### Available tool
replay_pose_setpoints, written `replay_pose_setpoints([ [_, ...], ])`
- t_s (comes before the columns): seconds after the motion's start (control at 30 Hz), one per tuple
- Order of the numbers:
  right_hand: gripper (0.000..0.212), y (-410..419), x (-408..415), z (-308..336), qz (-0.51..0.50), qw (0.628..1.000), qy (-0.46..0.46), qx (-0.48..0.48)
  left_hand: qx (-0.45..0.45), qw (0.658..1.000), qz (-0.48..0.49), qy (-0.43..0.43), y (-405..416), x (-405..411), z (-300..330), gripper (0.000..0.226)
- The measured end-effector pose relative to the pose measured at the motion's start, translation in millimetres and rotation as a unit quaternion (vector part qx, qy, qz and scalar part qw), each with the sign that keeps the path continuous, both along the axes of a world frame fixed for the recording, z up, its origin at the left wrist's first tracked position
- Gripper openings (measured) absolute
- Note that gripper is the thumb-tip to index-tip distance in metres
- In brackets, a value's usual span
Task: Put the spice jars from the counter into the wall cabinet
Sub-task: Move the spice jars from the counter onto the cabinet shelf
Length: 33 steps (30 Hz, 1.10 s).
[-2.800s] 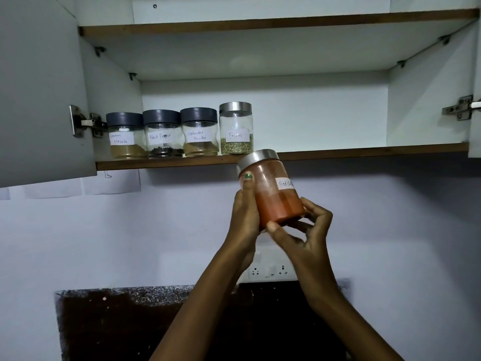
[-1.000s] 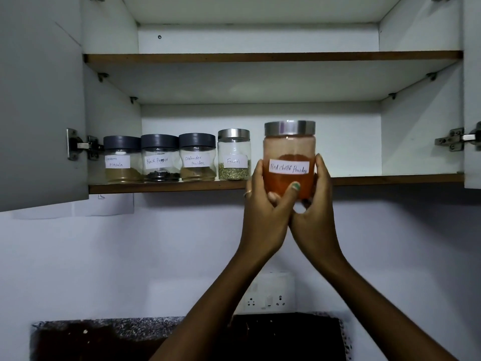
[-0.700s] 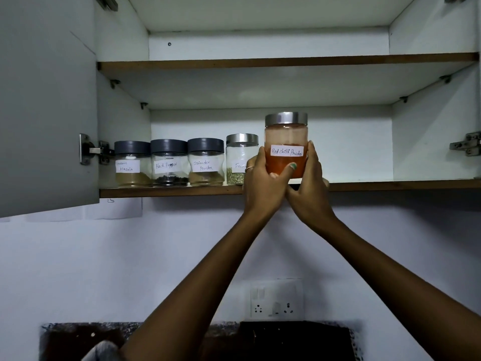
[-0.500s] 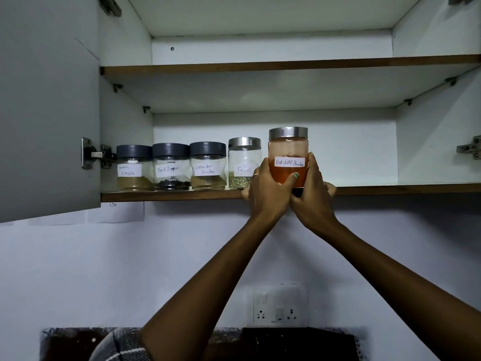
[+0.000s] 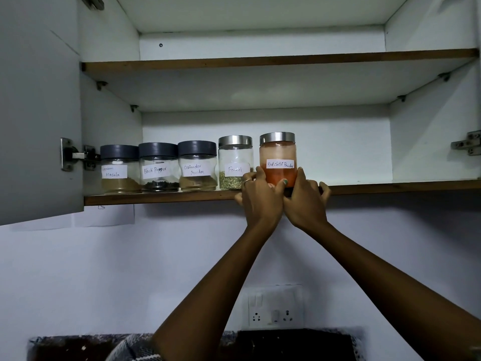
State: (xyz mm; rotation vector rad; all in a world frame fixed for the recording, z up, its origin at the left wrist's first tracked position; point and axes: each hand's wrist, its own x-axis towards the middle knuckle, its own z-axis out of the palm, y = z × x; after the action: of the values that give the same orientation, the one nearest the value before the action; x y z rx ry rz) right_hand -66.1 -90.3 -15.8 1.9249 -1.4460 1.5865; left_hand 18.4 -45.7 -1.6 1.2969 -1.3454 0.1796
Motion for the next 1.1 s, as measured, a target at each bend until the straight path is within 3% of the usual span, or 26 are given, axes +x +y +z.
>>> replay_pose_setpoints([
  [0.17,0.068,-1.0,6.6,4.0,-0.059,0.997,0.022,0.032,-0.011,0.999,0.044,-0.006,-2.1,-4.4,-1.0,0.039],
  [0.33,0.075,-1.9,4.8,4.8,-0.071,0.995,0.047,0.047,-0.016,0.998,0.060,-0.015,-3.0,-5.6,-3.2,0.039],
  [0.53,0.088,5.4,-1.3,-5.1,0.025,0.999,0.023,0.017,-0.048,0.999,0.009,-0.012,6.2,-6.0,-18.7,0.049],
  [0.67,0.061,30.5,-15.6,-41.5,0.097,0.989,-0.017,-0.114,-0.148,0.987,-0.057,-0.035,25.6,-13.2,-61.1,0.049],
  [0.77,0.042,49.2,-38.6,-91.1,0.095,0.988,0.030,-0.119,-0.136,0.983,-0.106,-0.068,36.3,-26.0,-114.8,0.048],
  [0.87,0.031,68.7,-69.2,-144.2,0.090,0.990,0.085,-0.064,-0.102,0.977,-0.164,-0.086,45.2,-36.9,-172.5,0.043],
  [1.1,0.029,103.8,-161.8,-289.8,0.044,0.975,0.102,0.193,0.134,0.947,-0.265,-0.121,60.7,-84.4,-301.5,0.054],
])
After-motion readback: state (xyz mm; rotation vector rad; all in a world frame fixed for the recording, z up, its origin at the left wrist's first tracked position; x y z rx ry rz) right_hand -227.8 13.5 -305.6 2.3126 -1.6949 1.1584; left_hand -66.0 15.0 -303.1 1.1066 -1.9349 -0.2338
